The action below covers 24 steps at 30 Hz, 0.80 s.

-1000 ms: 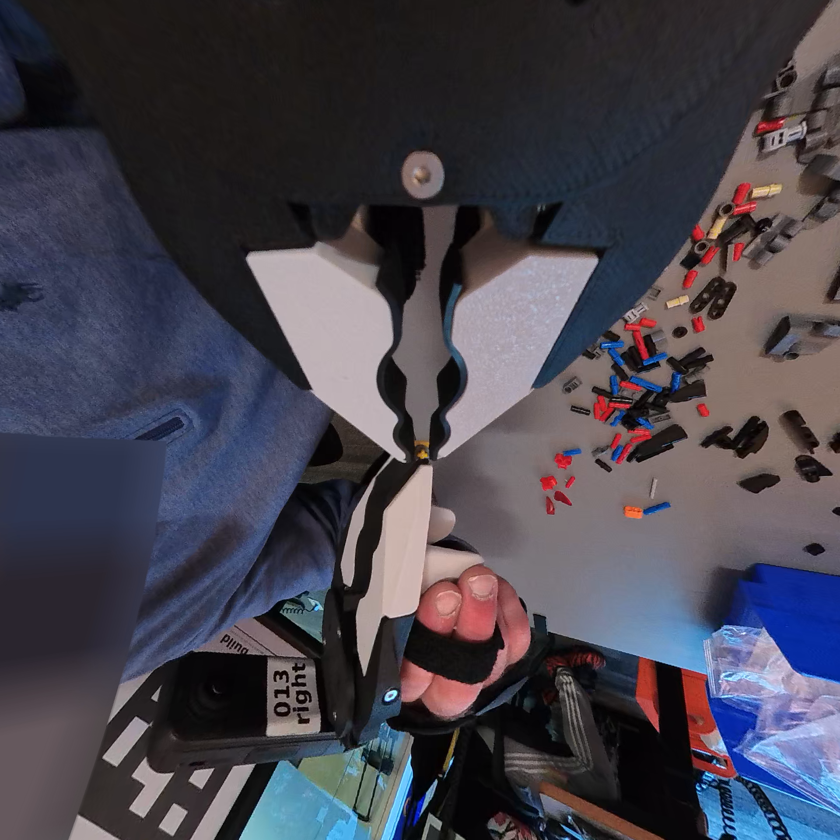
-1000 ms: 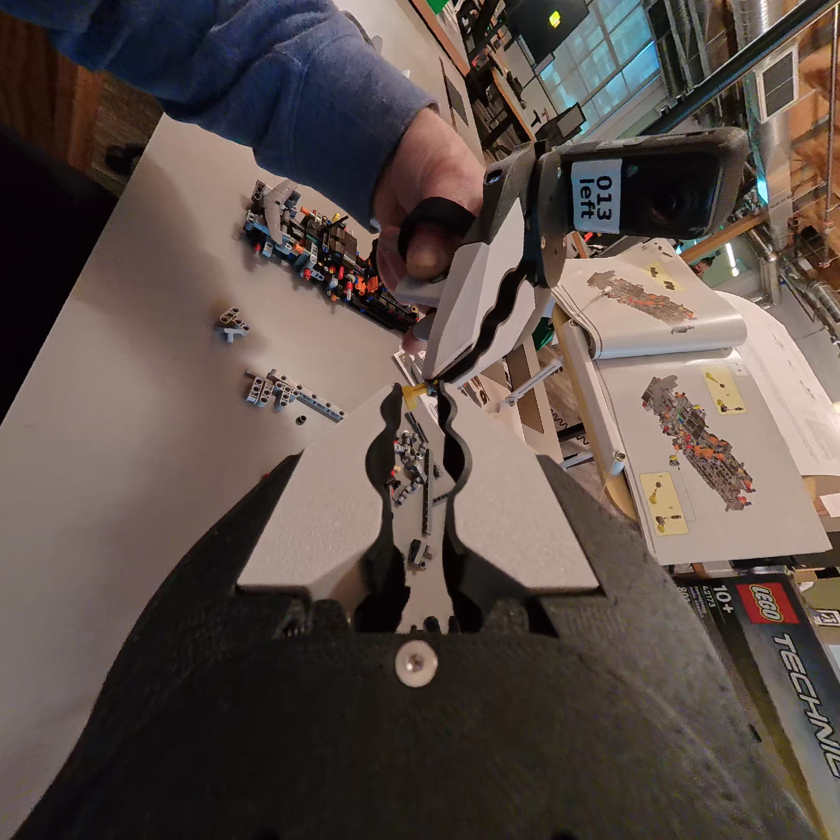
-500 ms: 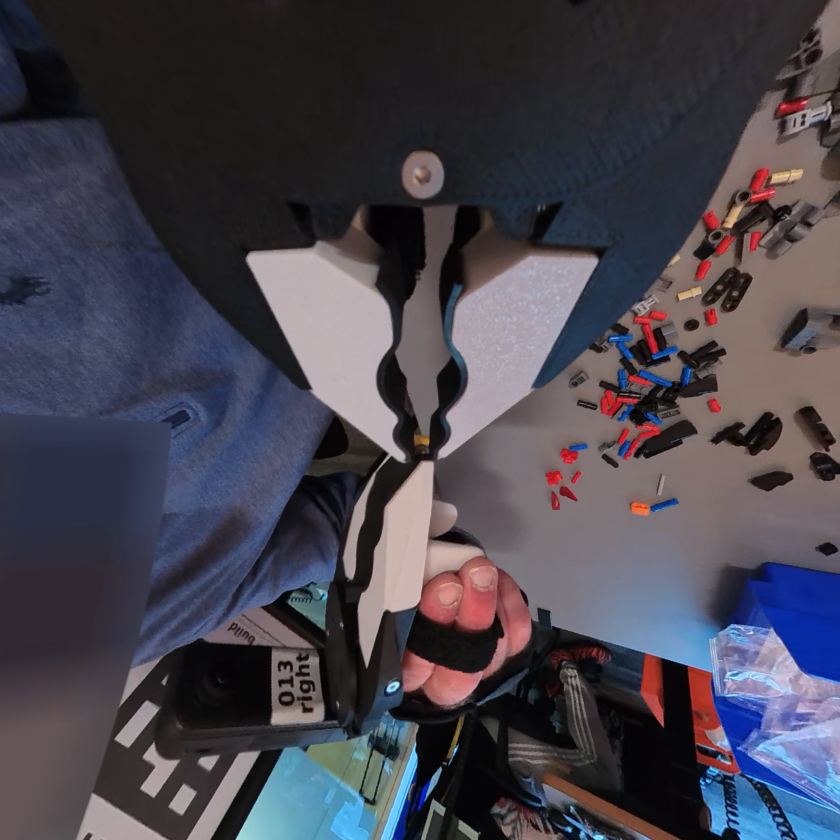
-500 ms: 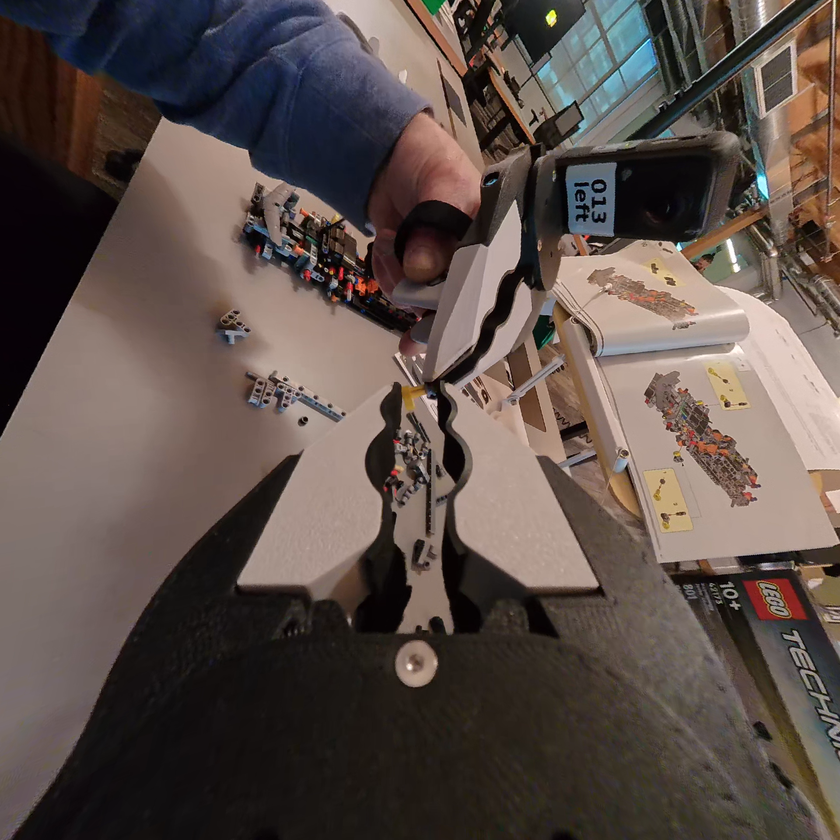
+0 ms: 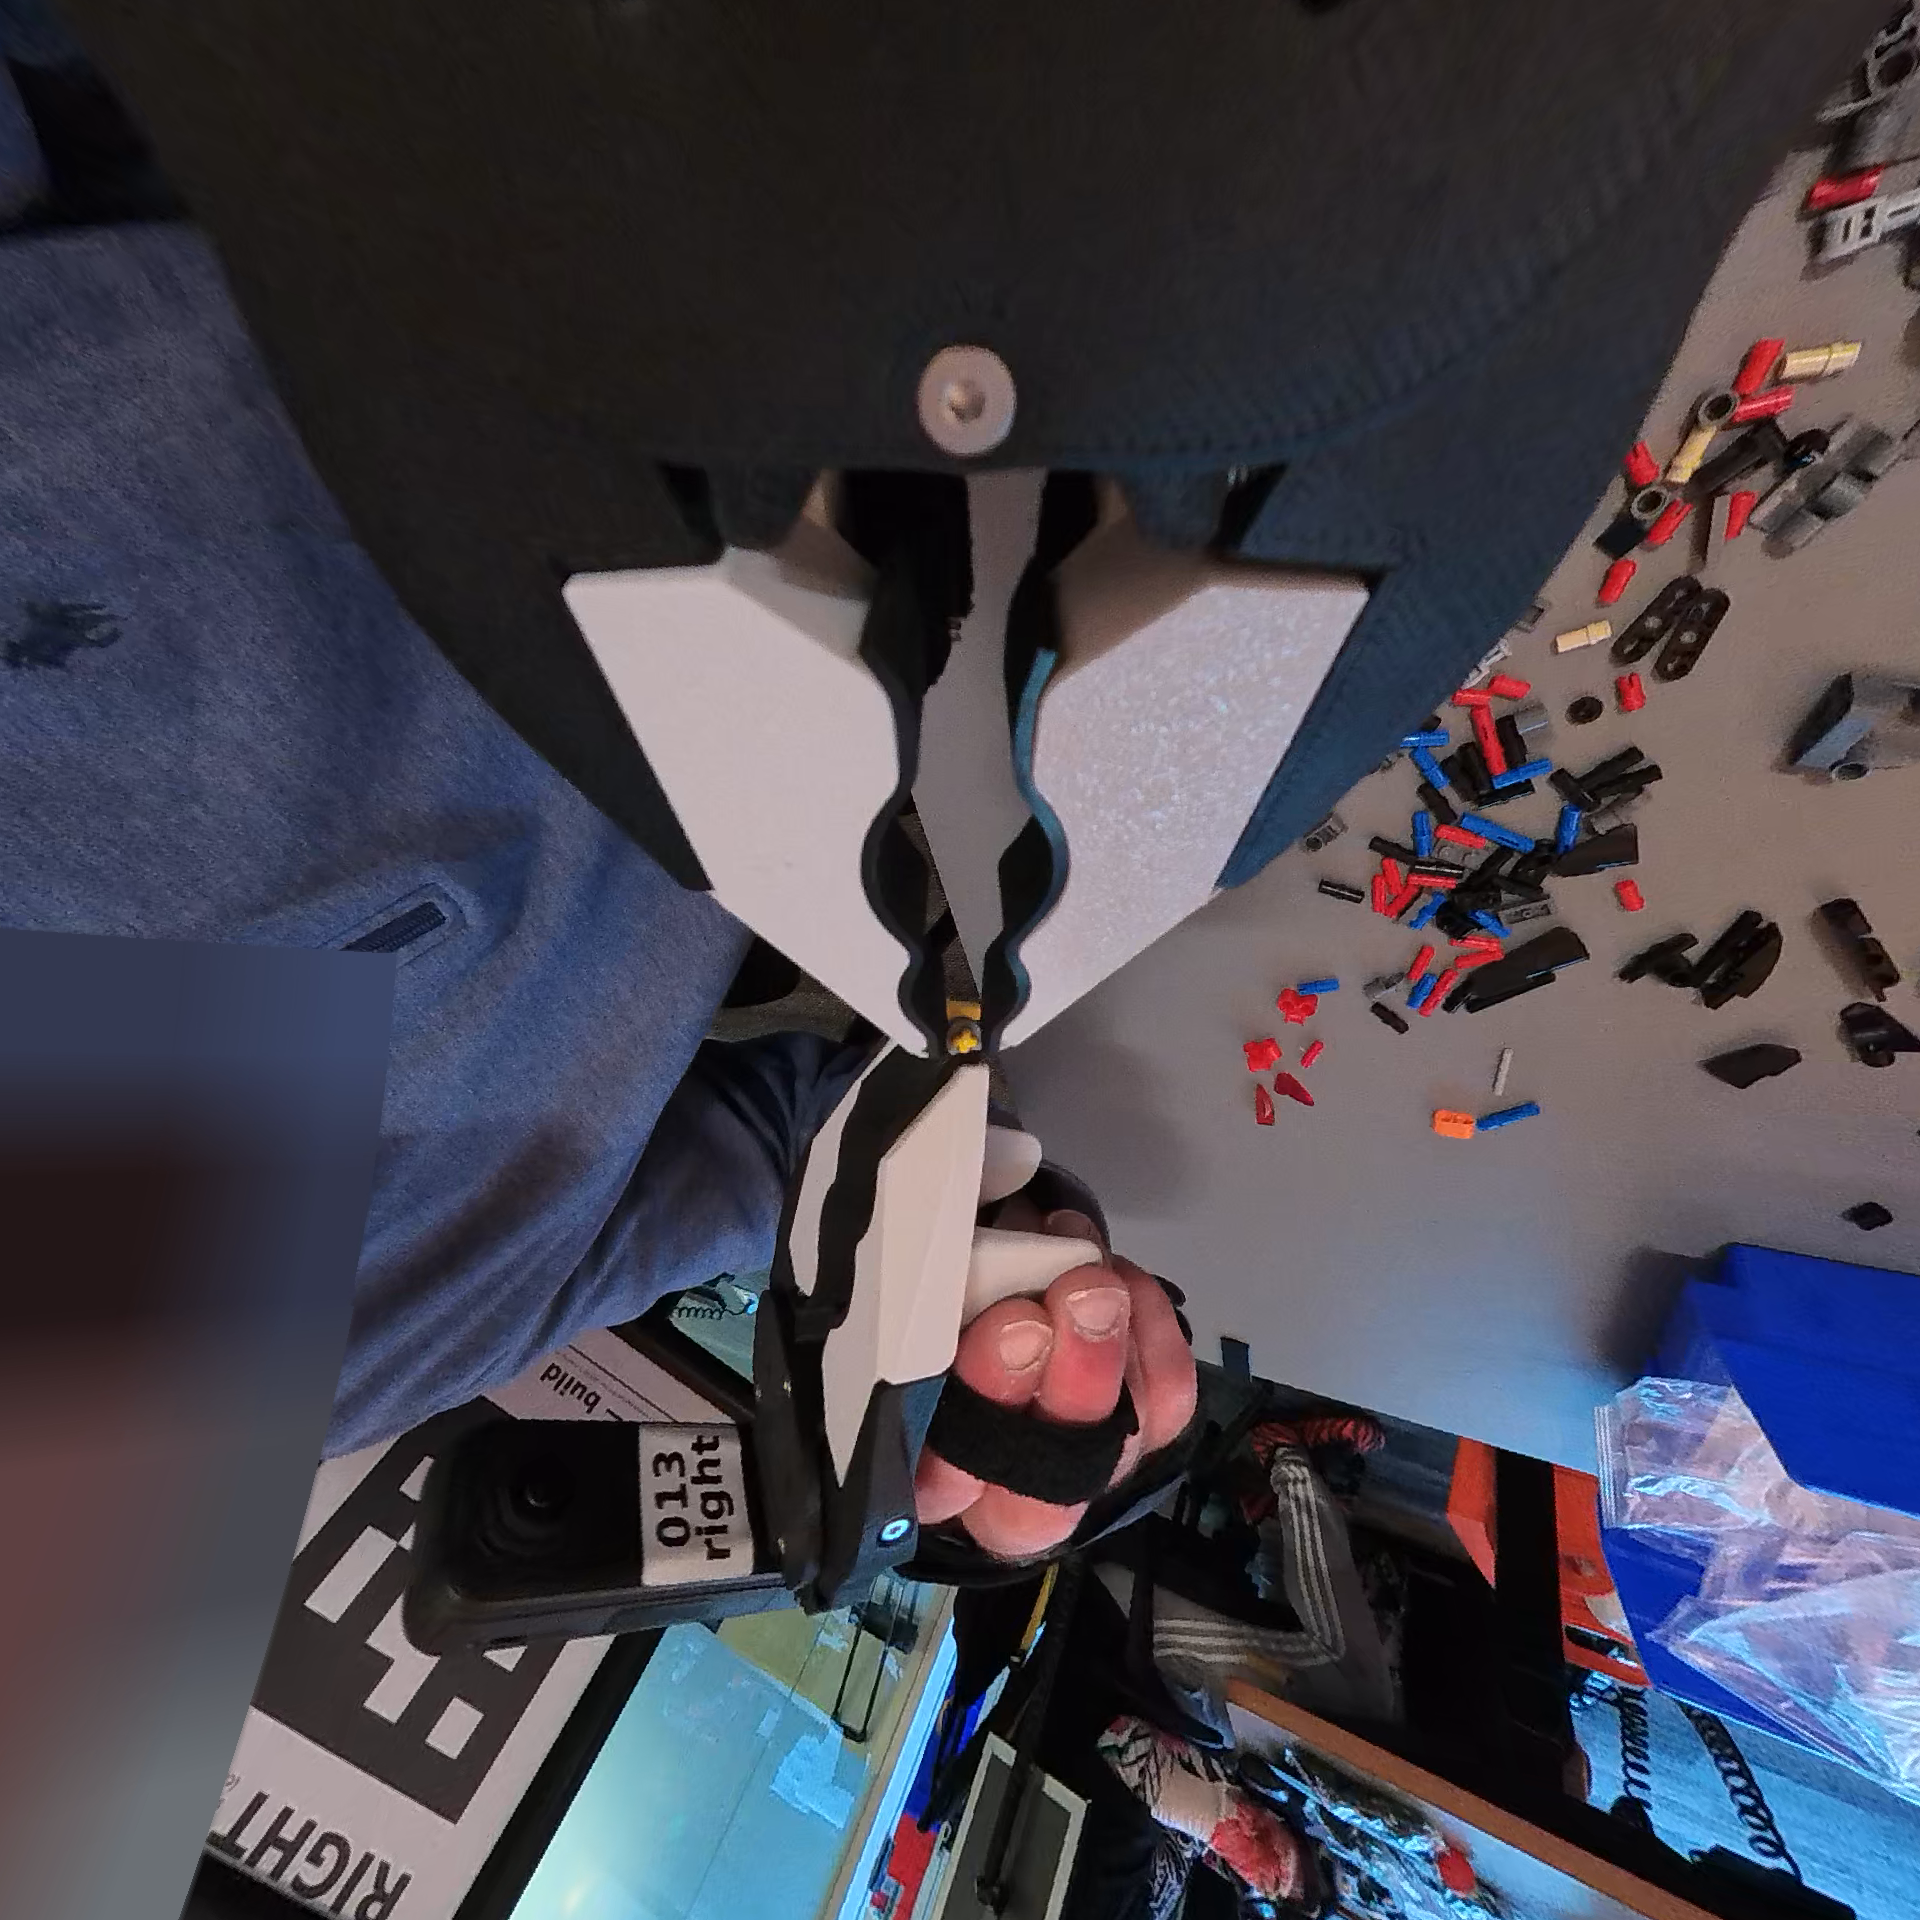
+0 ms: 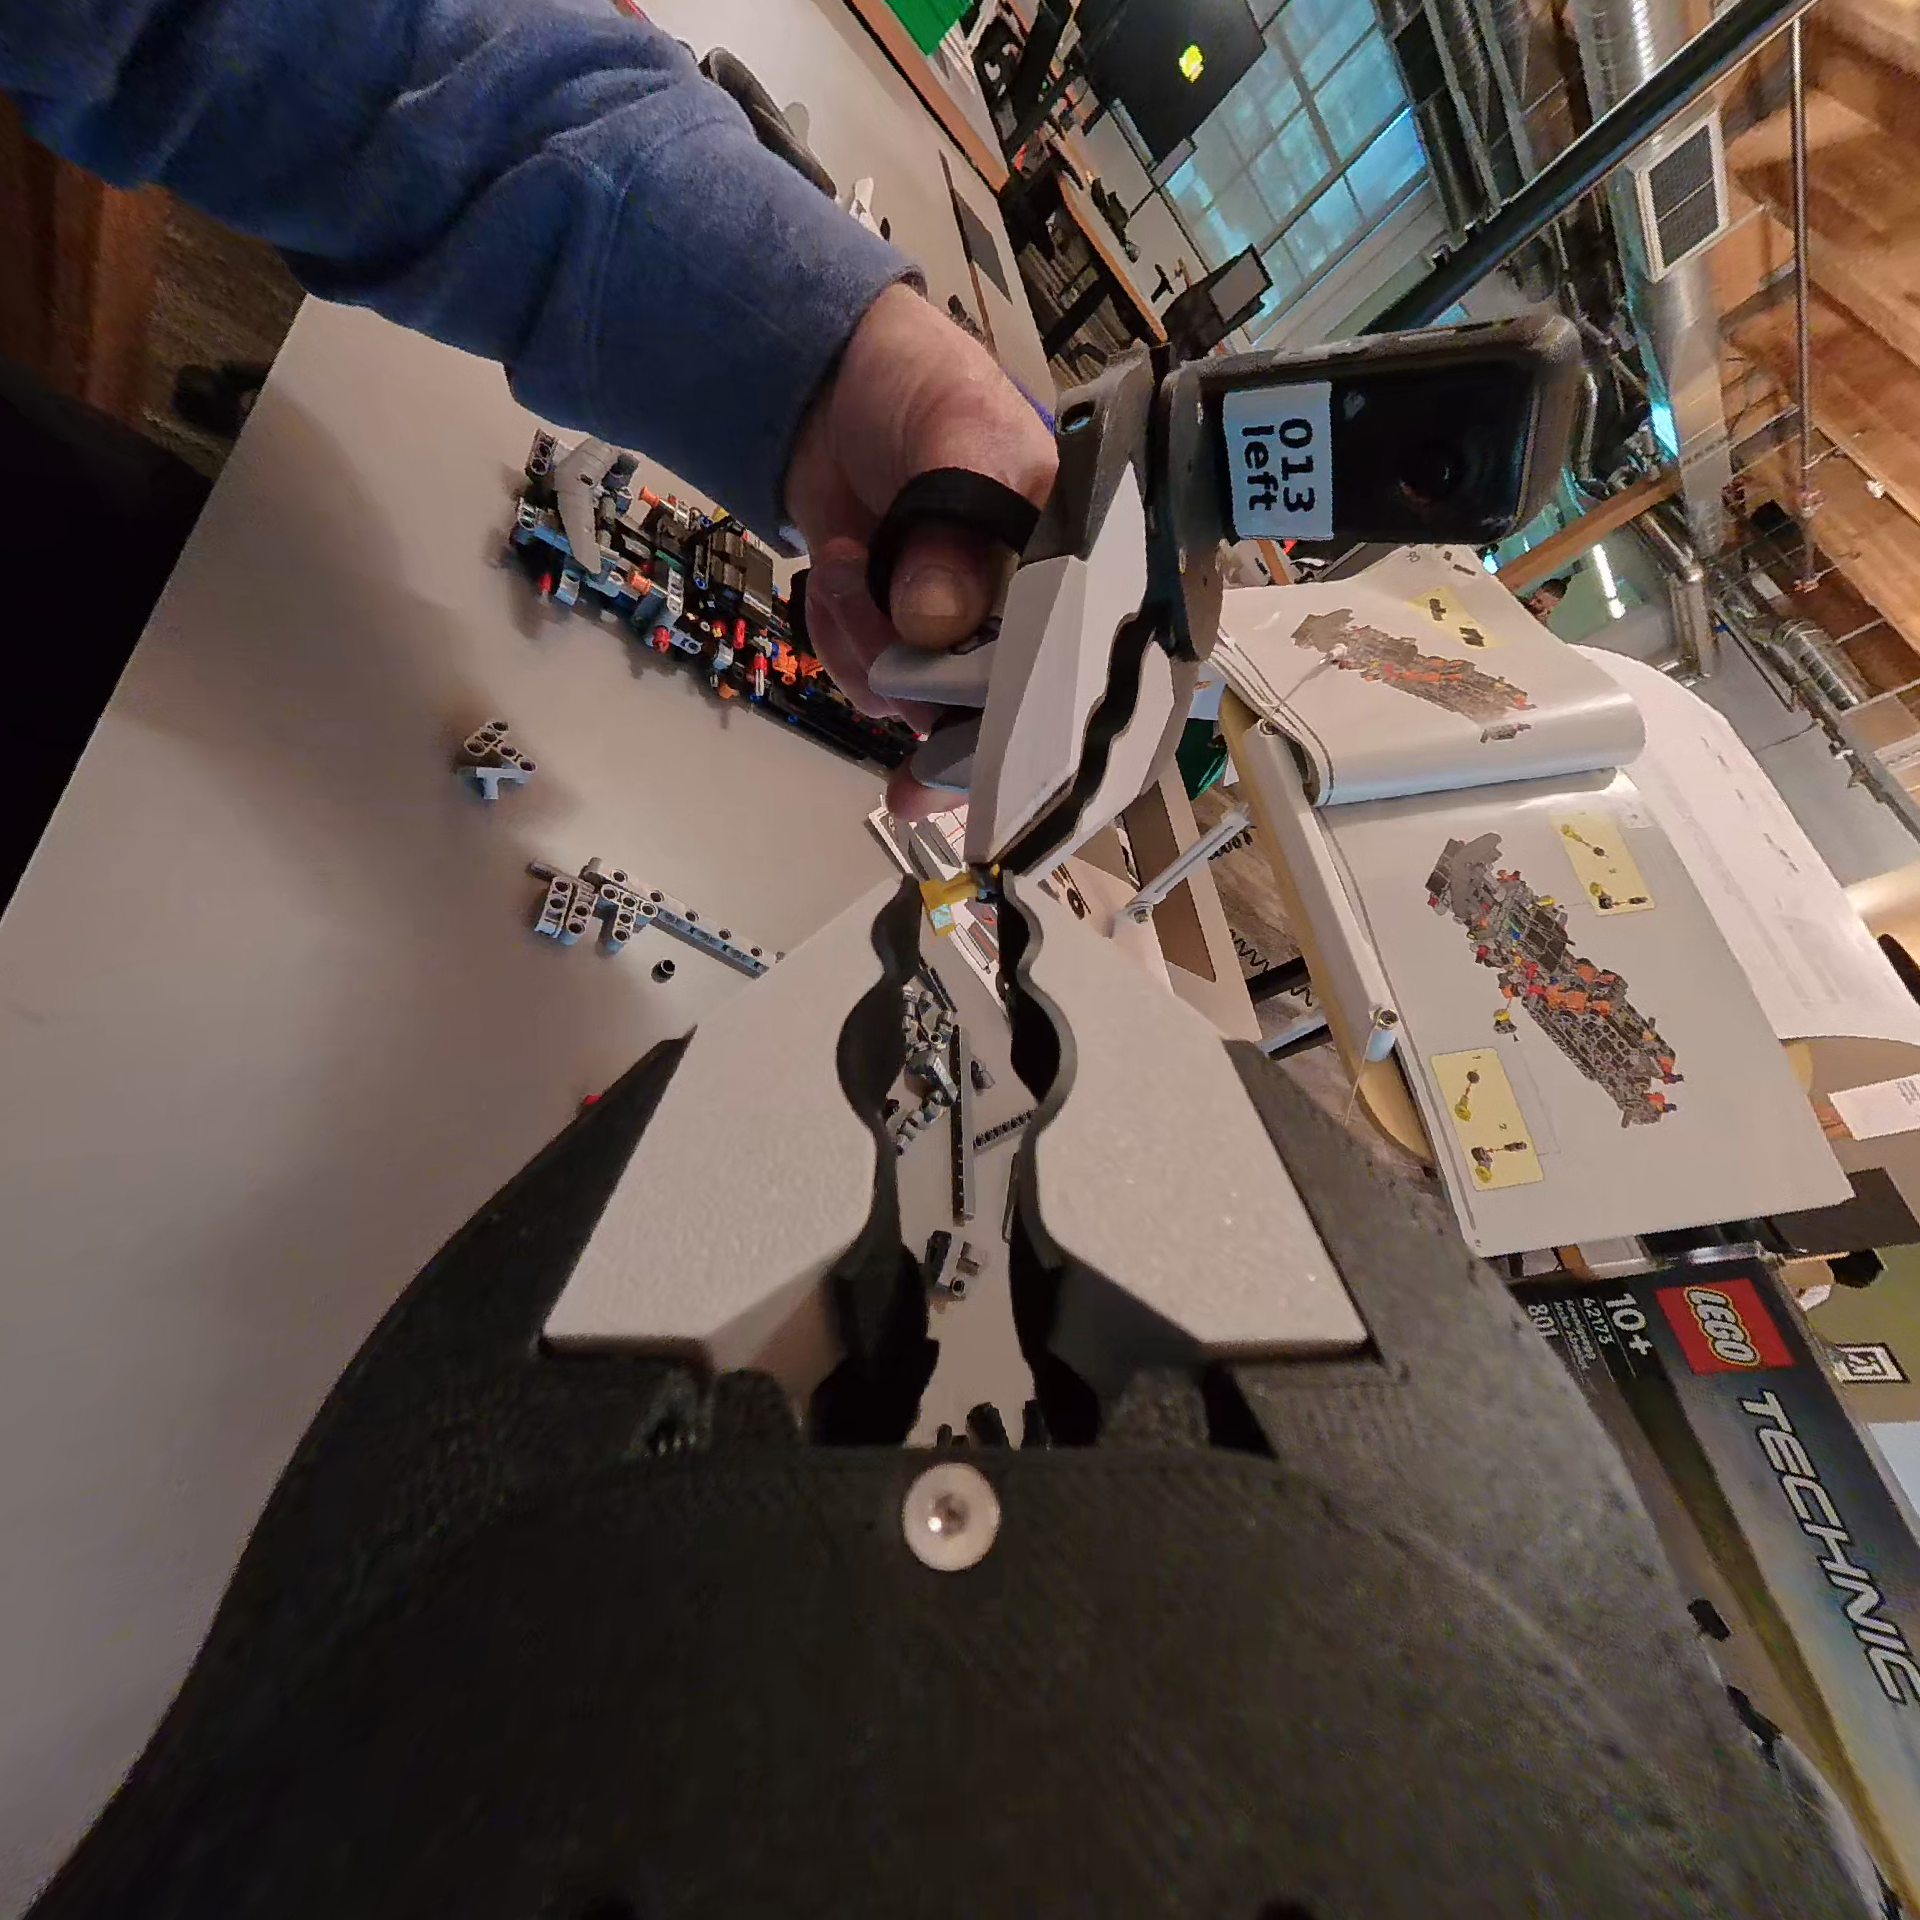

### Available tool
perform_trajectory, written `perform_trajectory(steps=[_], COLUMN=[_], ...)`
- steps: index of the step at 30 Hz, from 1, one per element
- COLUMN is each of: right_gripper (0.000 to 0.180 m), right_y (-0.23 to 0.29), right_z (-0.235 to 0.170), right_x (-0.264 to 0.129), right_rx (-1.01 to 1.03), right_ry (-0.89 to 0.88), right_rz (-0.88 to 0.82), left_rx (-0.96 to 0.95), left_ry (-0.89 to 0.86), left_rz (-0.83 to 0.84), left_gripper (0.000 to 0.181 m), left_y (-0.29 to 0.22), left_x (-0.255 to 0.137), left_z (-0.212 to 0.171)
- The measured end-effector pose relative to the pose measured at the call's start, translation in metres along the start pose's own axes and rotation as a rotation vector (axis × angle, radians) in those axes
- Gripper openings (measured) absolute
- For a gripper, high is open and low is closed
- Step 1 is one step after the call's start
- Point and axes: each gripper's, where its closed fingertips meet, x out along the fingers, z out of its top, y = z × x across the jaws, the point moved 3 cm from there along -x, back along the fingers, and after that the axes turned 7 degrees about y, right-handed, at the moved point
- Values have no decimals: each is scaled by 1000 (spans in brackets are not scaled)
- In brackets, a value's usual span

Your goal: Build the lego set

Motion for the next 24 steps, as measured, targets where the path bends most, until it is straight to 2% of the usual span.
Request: perform_trajectory(steps=[24], right_gripper=[5], right_y=[3], right_z=[-4], right_x=[0], right_rx=[-4], right_ry=[31], right_rz=[44], left_rx=[-34], left_ry=[-1], left_rz=[-17], left_gripper=[5], left_y=[4], left_x=[6], left_z=[-6])
